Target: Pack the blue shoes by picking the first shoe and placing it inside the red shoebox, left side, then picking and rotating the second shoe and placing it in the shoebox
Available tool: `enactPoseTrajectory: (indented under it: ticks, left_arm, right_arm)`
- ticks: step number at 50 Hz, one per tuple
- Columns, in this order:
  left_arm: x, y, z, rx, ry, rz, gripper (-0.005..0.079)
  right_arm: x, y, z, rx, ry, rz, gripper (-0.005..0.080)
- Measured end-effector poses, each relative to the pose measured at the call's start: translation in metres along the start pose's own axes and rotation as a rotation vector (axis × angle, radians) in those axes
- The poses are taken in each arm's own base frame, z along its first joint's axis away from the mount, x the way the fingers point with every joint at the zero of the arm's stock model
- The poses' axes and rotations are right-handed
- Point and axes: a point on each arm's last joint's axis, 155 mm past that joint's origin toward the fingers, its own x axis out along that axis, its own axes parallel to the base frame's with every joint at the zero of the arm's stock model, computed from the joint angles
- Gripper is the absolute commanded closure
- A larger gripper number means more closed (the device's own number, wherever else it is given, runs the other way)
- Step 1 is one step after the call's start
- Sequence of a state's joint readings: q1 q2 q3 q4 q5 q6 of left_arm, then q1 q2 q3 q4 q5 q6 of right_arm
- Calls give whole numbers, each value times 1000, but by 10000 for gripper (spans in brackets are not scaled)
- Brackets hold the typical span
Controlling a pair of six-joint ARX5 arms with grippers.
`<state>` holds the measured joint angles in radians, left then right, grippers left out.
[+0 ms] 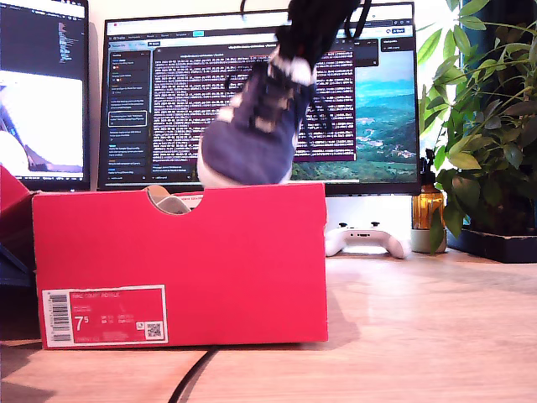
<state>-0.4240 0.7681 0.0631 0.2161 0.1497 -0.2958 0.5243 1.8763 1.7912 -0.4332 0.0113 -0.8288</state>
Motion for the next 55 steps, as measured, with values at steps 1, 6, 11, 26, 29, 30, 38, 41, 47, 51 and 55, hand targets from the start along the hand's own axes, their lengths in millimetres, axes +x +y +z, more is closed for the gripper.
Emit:
enactPoseTrajectory:
  ticks: [1, 6, 11, 26, 29, 30, 38, 41, 47, 51, 55]
  left_arm:
    - [0, 0, 0, 0, 0, 0, 762]
    - [0, 0, 0, 0, 0, 0, 762]
    - [0, 0, 0, 0, 0, 0, 762]
    - [0, 0, 0, 0, 0, 0, 762]
    - [0, 0, 0, 0, 0, 0, 762]
    - [0, 0, 0, 0, 0, 0, 762]
    - [0, 0, 0, 0, 0, 0, 762]
    - [0, 0, 0, 0, 0, 0, 762]
    - [0, 0, 0, 0, 0, 0, 762]
    - [0, 0, 0, 0, 0, 0, 762]
    - [0, 0, 0, 0, 0, 0, 762]
  right_arm:
    - [1, 1, 0, -1, 0, 2, 765]
    - [10, 9, -2, -7, 8, 18, 765]
    - [23, 22, -9, -10, 27, 47, 765]
    - [47, 78, -48, -74, 158, 214, 765]
    - [46, 82, -50, -76, 170, 230, 765]
    - [46, 84, -51, -76, 173, 235, 765]
    - [43, 90, -57, -73, 199, 261, 765]
    - [41, 94, -61, -65, 213, 277, 765]
    - [44, 104, -59, -70, 206, 304, 765]
    - [50, 112, -58, -69, 200, 316, 761]
    - [56, 117, -60, -66, 202, 325, 717]
